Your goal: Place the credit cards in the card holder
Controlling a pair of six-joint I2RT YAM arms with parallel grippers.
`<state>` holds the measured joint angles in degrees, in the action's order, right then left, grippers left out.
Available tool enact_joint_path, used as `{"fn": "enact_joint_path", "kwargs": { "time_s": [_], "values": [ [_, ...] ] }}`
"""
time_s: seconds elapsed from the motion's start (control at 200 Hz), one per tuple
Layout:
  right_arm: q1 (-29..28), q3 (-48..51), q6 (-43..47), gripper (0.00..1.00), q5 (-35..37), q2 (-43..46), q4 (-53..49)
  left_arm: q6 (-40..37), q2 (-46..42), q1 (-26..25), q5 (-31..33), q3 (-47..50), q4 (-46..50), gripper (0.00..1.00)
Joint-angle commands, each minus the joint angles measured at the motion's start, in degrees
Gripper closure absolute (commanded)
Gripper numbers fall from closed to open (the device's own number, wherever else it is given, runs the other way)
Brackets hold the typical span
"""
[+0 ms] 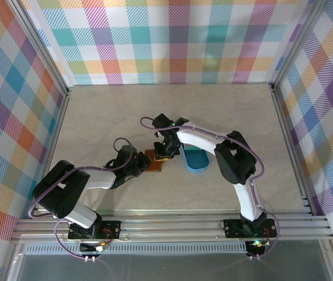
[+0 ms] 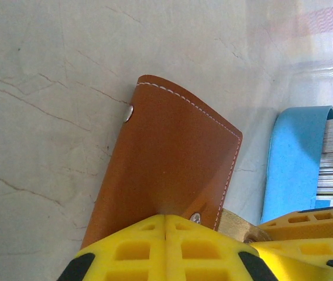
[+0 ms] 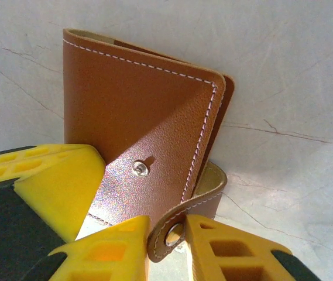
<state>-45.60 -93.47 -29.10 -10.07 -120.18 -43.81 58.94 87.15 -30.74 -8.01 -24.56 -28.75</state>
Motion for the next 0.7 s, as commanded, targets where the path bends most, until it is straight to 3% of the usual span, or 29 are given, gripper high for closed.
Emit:
{"fn": "enact_joint_path", "kwargs": {
  "time_s": [0.0,0.26,0.695],
  "values": [
    [-0.46,-1.96,0.34,0.76,0.84,2.06,-0.44,-0.04,1.79,-0.81,-0.14,0.89,3.08,1.00],
    [-0.45,-2.16,0.25,0.71,1.86,2.19,-0.57,-0.05,1.97,-0.81,-0.21,1.00,3.00,1.00],
    [-0.45,-2.14,0.13,0.72,2.60,2.68,-0.36,0.04,1.96,-0.90,-0.11,1.30,2.83,1.00]
  ]
}}
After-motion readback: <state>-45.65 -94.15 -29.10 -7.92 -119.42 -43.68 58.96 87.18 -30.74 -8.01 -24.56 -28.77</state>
